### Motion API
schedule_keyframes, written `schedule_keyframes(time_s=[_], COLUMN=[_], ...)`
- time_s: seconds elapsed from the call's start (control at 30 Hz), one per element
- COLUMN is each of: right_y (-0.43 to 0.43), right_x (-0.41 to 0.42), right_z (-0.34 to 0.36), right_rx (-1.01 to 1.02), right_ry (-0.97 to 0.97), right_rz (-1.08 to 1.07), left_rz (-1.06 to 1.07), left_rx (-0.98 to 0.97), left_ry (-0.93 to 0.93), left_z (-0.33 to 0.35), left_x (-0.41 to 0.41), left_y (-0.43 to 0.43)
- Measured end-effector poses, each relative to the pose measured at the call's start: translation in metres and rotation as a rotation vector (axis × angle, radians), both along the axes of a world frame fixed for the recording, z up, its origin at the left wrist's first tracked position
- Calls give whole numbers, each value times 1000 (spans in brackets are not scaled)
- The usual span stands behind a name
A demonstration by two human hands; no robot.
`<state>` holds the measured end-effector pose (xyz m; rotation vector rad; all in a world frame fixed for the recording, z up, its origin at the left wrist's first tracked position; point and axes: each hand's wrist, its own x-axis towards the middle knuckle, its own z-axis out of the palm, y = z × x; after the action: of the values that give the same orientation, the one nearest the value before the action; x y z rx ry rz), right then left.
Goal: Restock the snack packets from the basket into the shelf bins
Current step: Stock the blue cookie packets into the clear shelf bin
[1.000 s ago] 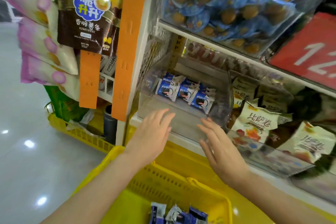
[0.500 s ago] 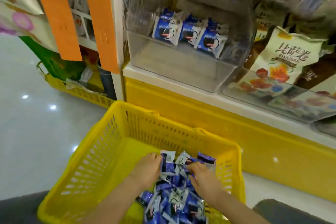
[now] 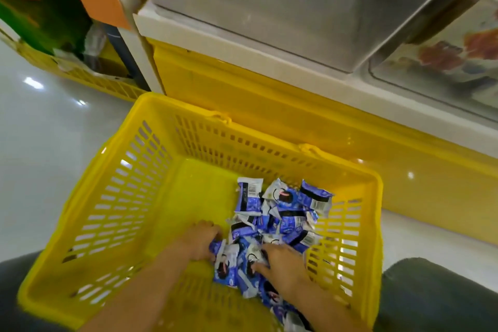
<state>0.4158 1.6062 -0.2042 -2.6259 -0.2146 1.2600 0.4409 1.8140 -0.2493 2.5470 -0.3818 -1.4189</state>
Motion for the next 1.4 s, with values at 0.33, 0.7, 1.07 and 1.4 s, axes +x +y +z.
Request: schedule_keyframes(time_s=[0.33,0.7,1.07,1.4], right_y=[-2,6,6,16], right_x=[5,23,21,32], right_z=[12,80,169,242], right_rx=[250,581,939,916], right_ry=[71,-82,-79,-102], right_rz=[-403,-865,-866,-696], left_rz=[353,1219,1108,822], left_rx=[-96,-664,-957,-961], left_ry=[128,259,107,-188], left_z=[19,104,182,259], left_x=[-3,-5,-7,15], left_y=[11,-35,-30,6])
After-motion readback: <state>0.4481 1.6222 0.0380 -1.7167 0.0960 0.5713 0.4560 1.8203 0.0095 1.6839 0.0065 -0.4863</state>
